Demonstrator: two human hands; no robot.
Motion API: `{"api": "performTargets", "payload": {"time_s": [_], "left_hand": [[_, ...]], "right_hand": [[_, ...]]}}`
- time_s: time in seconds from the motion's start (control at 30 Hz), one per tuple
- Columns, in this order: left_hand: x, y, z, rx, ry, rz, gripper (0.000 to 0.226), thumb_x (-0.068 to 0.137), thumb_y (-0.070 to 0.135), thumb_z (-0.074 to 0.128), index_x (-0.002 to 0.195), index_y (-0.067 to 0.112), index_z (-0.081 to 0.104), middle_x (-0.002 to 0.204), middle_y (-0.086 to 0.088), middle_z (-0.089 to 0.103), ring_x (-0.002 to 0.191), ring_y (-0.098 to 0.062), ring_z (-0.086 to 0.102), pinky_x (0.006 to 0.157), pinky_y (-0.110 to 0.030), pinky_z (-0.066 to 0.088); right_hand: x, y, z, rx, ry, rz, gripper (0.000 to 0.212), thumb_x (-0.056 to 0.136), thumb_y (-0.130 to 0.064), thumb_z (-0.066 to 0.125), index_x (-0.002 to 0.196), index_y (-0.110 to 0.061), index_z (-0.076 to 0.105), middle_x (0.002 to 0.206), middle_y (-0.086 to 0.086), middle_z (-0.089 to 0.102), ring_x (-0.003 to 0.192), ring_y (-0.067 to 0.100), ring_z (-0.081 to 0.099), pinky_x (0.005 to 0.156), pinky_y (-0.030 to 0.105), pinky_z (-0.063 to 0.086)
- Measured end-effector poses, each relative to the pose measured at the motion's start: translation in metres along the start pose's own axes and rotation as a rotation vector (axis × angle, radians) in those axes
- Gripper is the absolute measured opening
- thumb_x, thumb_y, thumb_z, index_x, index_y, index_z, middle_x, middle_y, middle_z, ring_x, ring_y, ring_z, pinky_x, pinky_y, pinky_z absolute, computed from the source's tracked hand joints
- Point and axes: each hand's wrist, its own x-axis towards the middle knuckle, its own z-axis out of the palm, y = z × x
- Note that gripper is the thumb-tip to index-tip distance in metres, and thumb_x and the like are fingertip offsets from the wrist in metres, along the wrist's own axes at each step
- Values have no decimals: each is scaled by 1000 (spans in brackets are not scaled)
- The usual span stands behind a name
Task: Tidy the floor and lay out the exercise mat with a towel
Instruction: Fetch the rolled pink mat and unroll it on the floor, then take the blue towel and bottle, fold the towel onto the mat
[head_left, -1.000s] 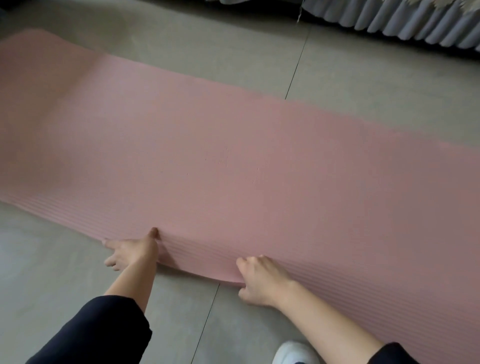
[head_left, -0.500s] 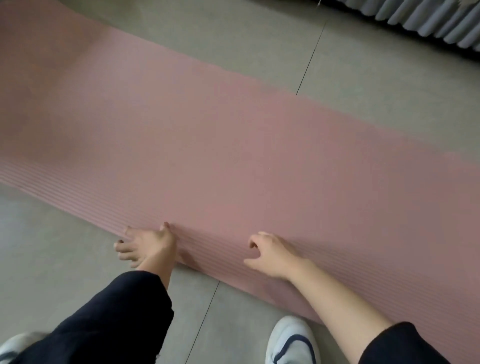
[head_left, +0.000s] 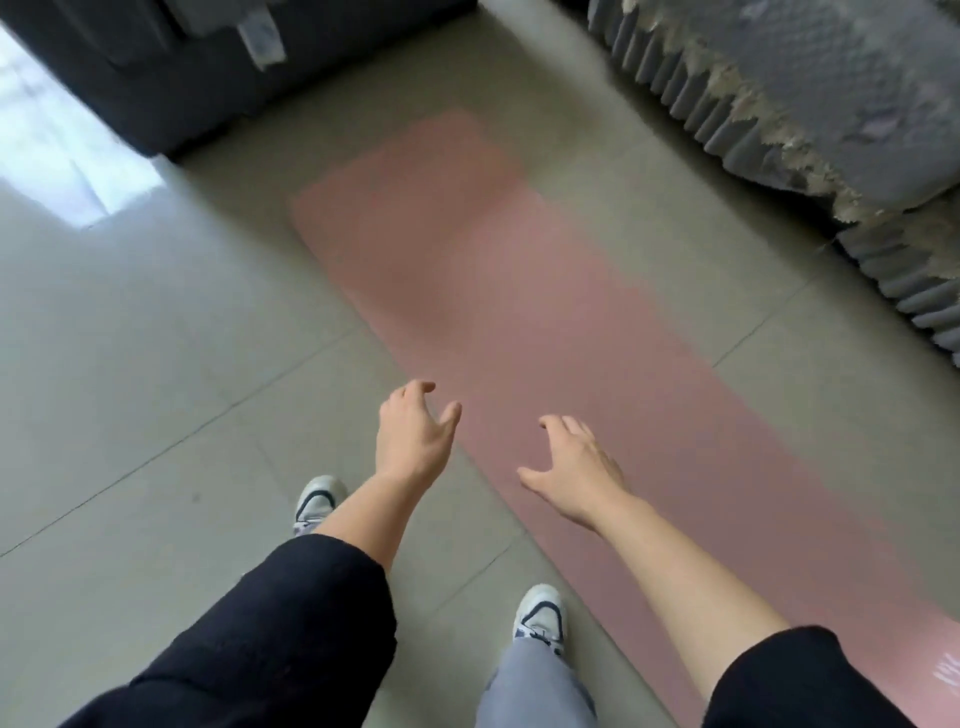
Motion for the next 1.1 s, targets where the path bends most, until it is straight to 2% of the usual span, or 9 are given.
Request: {"api": "performTargets", "payload": {"time_s": [0.17, 0.37, 0.5, 0.7, 0.87, 1.1], "left_hand": [[-62, -5, -148, -17, 75, -86, 44, 92, 34, 55, 130, 13, 51, 136, -6, 53, 131, -23, 41, 103, -34, 35], [-91, -62, -281, -116, 174, -236, 40, 91, 29, 56, 126, 10, 54, 132, -5, 57, 128, -22, 45, 104, -33, 36], [-86, -126, -380, -154, 256, -351, 39, 91, 32, 53, 126, 14, 53, 132, -2, 55, 129, -19, 44, 101, -33, 39], [-64, -216, -514, -170, 393, -462, 37, 92, 29, 52, 126, 13, 54, 140, -6, 50, 132, -22, 41, 106, -33, 35], [-45, -279, -596, -286, 597, -658, 37, 91, 29, 52, 126, 15, 54, 153, -10, 30, 141, -24, 28, 105, -36, 34], [-1, -380, -691, -402, 746, -849, 35, 91, 24, 53, 125, 15, 53, 154, -10, 26, 139, -26, 32, 104, -37, 35]], "right_hand": [[-54, -145, -55, -104, -35, -194, 67, 80, -36, 63, 137, -13, 37, 139, 9, 43, 129, 28, 37, 101, 40, 37], [-73, -307, -60, -251, -149, -365, 70, 83, -35, 61, 141, -12, 31, 142, 6, 40, 131, 25, 35, 103, 39, 36], [-66, -429, -41, -349, -207, -470, 68, 83, -36, 62, 139, -12, 34, 140, 7, 41, 131, 26, 35, 105, 39, 35], [-48, -604, -8, -429, -226, -631, 67, 81, -36, 63, 137, -11, 37, 138, 9, 44, 129, 28, 37, 104, 40, 37], [-33, -733, 23, -508, -244, -797, 72, 80, -37, 66, 140, -11, 36, 138, 9, 45, 129, 28, 37, 103, 39, 37], [-2, -899, 86, -608, -330, -1001, 67, 81, -35, 64, 137, -10, 37, 137, 12, 46, 128, 31, 39, 102, 40, 39]]}}
